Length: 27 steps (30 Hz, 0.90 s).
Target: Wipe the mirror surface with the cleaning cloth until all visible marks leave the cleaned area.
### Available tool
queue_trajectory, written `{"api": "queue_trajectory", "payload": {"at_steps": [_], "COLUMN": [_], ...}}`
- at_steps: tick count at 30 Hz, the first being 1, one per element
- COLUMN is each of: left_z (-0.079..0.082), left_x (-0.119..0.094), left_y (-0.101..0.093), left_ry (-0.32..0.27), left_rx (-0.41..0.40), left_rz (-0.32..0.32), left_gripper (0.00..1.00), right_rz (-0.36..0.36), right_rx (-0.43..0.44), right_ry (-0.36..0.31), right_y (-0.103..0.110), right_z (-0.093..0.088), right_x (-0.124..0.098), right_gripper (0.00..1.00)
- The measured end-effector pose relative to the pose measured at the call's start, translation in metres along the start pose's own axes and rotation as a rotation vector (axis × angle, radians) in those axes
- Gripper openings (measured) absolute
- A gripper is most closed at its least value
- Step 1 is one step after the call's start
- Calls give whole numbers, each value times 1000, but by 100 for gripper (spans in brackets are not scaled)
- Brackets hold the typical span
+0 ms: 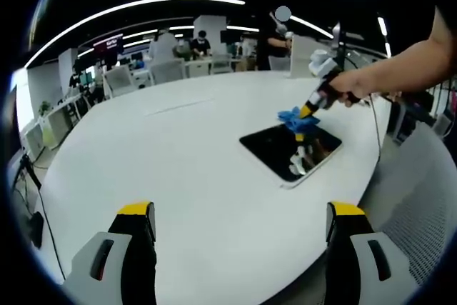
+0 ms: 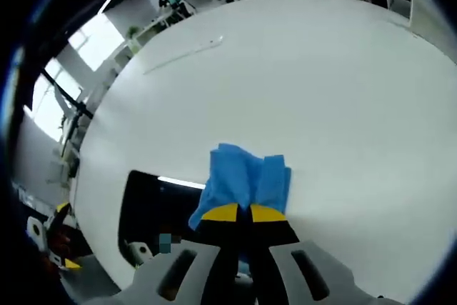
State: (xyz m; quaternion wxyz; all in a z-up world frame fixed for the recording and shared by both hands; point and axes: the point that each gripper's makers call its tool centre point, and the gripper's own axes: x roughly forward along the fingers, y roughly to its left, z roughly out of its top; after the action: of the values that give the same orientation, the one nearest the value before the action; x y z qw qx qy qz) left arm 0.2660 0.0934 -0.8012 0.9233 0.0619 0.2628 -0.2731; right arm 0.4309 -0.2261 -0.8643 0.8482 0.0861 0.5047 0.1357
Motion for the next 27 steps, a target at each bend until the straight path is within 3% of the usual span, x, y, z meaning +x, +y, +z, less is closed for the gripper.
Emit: {"api": "queue_trajectory", "payload": {"at_steps": [6, 16, 27], "left_z": [0, 2, 3], "left_x": [0, -1, -1], "left_y": [0, 1, 1], "left_ry": [-1, -16, -18], "left_rx": [-1, -7, -9], "left_rz": [-2, 0, -1], "left_gripper": [100, 100, 100], "right_rz": [-4, 7, -30], "right_rx": [-19, -35, -15], "right_ry": [-45, -36, -41], "right_y": [-2, -4, -47], "right_z": [12, 17, 13], "right_x": [-15, -20, -42], "right_gripper": [0, 0, 0]}}
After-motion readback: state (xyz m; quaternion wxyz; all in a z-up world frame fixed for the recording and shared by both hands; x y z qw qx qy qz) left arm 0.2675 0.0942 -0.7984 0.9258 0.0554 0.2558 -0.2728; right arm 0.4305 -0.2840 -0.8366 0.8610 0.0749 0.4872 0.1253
